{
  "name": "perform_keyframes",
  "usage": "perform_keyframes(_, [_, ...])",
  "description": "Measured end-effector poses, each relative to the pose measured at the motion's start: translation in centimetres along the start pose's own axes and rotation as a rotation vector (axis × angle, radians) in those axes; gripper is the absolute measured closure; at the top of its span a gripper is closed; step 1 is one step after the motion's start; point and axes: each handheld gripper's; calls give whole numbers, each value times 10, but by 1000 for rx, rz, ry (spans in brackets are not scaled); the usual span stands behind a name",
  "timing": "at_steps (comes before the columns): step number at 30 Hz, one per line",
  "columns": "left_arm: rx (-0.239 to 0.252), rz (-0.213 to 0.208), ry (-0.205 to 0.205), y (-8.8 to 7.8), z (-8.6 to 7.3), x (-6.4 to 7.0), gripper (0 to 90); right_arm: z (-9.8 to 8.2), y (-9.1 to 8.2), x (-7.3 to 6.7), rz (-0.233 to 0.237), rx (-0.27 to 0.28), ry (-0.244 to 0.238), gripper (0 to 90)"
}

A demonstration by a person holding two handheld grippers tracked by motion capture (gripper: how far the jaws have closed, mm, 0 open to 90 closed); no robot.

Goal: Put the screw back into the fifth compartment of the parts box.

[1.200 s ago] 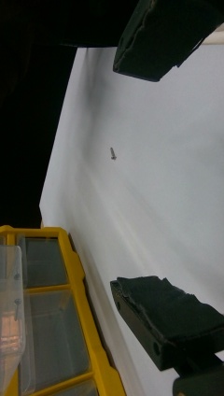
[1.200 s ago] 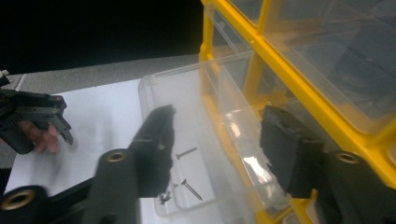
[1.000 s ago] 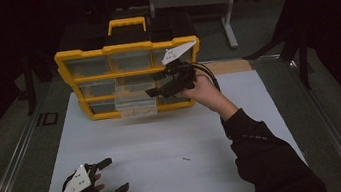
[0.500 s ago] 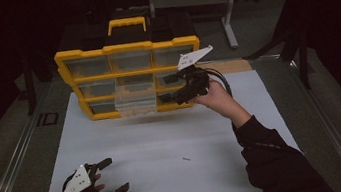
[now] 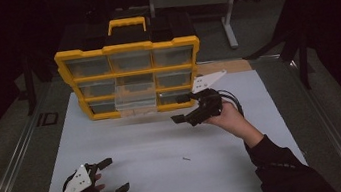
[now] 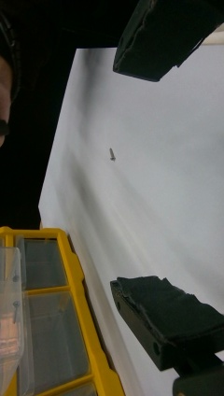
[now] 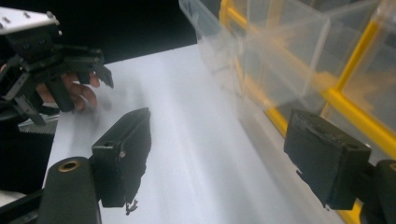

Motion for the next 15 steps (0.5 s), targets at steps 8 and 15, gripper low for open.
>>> perform_keyframes(8, [-2,2,1,0,0,0,13,-28,-2,-10,1,-20,18,247])
perform_keyframes(15, [-1,3,0,0,0,0,13,-48,5,-23,31,-43,6,250])
Point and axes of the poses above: each handheld gripper's, and its own axes: y roughly forward along the jaws, z roughly out of its top, x roughly to its right, and after that the axes turned 4 degrees about -x, right-handed
